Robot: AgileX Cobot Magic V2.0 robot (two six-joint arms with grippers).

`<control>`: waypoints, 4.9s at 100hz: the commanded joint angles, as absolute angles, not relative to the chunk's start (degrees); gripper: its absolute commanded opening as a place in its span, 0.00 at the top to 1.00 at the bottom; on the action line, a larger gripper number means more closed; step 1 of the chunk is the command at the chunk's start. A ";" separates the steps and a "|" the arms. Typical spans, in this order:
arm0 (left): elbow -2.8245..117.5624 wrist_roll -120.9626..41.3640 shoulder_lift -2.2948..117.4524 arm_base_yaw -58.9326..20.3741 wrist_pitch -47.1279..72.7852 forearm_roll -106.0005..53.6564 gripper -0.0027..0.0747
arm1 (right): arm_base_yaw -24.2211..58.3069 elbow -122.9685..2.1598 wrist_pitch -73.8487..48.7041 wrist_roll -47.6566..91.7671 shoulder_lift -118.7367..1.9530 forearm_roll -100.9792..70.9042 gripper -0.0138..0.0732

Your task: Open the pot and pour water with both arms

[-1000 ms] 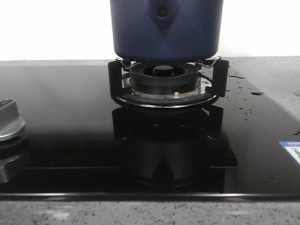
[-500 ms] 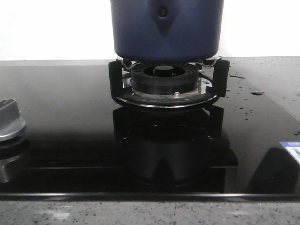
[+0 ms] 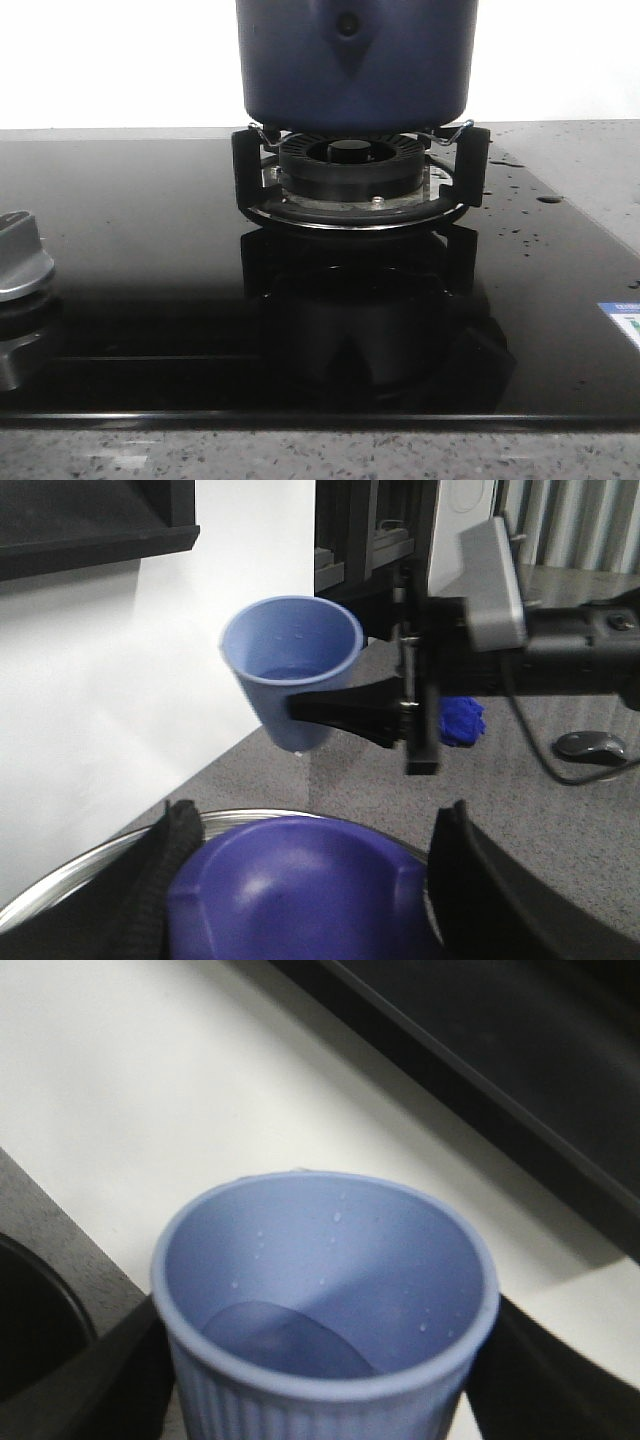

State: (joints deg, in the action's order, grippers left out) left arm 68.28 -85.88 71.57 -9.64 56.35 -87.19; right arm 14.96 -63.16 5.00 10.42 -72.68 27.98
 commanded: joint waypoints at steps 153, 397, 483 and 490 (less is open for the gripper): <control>68.67 -85.54 67.12 -9.41 55.83 -94.33 0.72 | 19.48 -73.79 -0.53 10.95 -80.99 106.39 0.59; 71.13 -100.36 80.52 -17.32 54.18 -105.57 0.72 | -11.39 -31.68 15.40 -57.07 -38.47 61.93 0.12; 84.80 -100.36 99.22 -23.06 53.16 -104.72 0.67 | -11.39 -31.68 10.78 -57.24 -23.82 61.93 0.92; 84.80 -100.36 99.22 -23.06 53.16 -104.72 0.52 | -11.39 -31.68 10.78 -57.24 -23.82 61.93 0.92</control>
